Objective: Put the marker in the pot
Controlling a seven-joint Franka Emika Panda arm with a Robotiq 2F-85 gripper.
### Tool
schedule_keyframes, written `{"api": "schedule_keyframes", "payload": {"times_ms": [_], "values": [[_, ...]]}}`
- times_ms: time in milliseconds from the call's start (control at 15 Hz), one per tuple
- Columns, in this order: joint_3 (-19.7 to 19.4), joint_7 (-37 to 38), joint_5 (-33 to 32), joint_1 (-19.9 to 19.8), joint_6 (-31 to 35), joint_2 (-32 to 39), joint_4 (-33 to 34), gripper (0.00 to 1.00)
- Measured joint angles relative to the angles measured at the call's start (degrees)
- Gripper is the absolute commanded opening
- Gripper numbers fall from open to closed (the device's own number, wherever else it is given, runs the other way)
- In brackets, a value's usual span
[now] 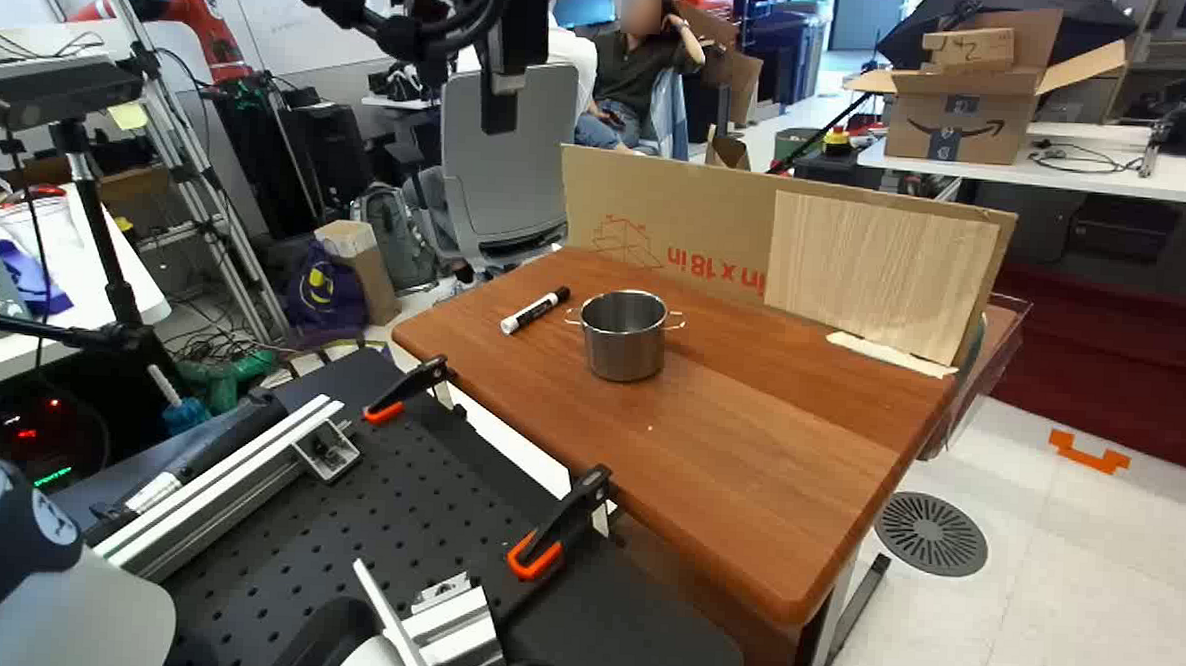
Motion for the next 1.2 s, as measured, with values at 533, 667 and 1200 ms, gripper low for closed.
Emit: {"api": "schedule_keyframes", "payload": {"times_ms": [533, 667, 1200], "values": [[0.0, 0.0, 0.0, 0.0, 0.0, 0.0, 0.0, 1.0], [0.0, 0.0, 0.0, 0.0, 0.0, 0.0, 0.0, 1.0], [0.0, 0.0, 0.0, 0.0, 0.0, 0.0, 0.0, 1.0]]}}
